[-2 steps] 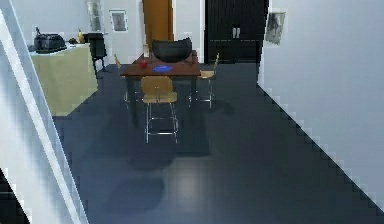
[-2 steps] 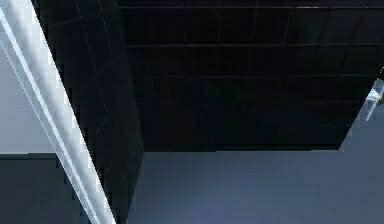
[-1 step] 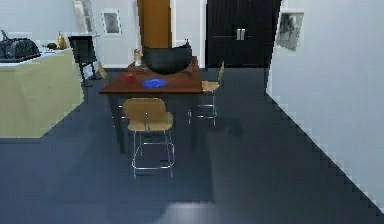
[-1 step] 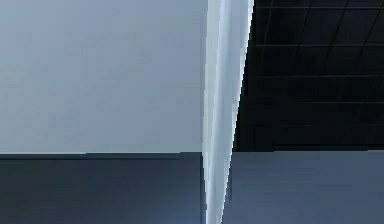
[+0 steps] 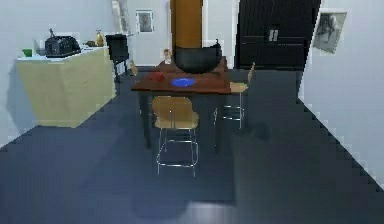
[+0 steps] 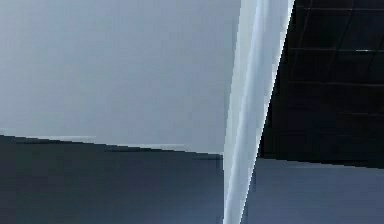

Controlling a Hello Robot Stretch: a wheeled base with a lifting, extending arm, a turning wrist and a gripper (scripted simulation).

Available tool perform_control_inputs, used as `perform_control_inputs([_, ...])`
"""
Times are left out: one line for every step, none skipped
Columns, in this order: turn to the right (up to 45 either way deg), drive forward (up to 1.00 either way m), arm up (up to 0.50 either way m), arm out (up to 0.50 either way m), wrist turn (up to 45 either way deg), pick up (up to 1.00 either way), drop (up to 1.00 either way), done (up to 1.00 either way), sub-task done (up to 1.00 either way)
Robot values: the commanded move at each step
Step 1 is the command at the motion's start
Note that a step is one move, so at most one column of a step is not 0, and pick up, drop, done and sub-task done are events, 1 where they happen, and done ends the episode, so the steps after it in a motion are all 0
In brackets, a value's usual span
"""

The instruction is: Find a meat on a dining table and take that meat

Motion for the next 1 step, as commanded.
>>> perform_control_inputs([0.0, 1.0, 0.0, 0.0, 0.0, 0.0, 0.0, 0.0, 0.0])
